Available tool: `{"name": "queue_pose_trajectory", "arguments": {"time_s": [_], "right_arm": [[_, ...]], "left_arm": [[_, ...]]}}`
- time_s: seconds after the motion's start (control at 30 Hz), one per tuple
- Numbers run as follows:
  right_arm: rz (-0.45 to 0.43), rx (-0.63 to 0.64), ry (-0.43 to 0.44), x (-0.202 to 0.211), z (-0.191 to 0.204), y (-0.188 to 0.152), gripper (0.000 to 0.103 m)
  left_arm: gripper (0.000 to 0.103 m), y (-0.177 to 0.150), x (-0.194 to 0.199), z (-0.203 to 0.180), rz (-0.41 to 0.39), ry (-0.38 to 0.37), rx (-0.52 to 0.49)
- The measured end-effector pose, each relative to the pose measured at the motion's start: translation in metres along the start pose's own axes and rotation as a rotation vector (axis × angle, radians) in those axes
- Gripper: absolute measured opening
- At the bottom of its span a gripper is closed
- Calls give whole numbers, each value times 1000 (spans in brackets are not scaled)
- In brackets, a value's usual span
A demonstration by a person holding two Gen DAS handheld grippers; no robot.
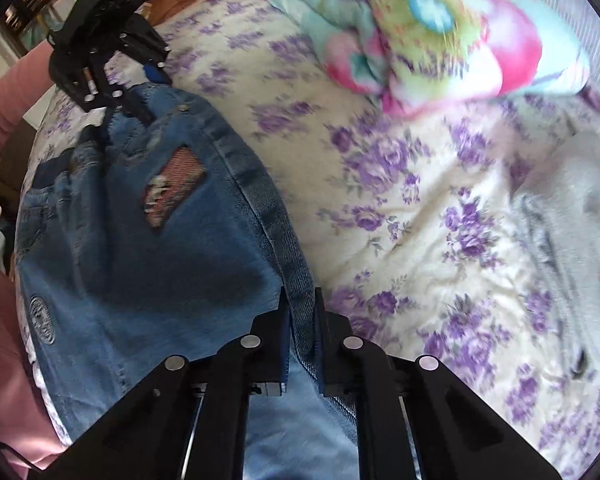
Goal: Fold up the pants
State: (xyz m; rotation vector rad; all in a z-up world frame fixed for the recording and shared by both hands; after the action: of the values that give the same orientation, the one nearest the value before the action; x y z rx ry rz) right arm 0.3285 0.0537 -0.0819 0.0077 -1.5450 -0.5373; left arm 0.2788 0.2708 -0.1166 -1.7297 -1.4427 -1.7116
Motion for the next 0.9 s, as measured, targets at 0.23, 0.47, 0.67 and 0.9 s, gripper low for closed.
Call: {"name": "queue_pose_trajectory", "arguments": {"time_s": [0.23, 0.47, 0.67, 0.9], "right_arm": [[-61, 72, -108, 70, 58, -24, 9], [-76, 179, -166, 104, 159, -80, 6], [-89, 217, -215, 77, 232, -121, 6], [-143, 182, -282, 25, 258, -160, 7]], "left_arm": [[28, -15, 59, -65, -122, 167, -201], [25, -68, 87, -139, -172, 240, -359], [22, -131, 71, -183, -165, 267, -418], [19, -180, 28, -192, -156, 250, -362]]}}
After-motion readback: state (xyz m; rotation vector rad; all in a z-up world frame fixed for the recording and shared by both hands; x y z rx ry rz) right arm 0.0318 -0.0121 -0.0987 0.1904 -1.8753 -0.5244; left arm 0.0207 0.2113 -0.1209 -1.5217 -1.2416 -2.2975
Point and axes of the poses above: each gripper's, at about its wrist camera, not at the fingertips, and x roughly against the way its jaws point, z to its left, y to its top, the point moved 3 cm from there along -x, roughly the way its jaws point, and after that the axes turned 3 degrees about -z, right-handed, at the moved point
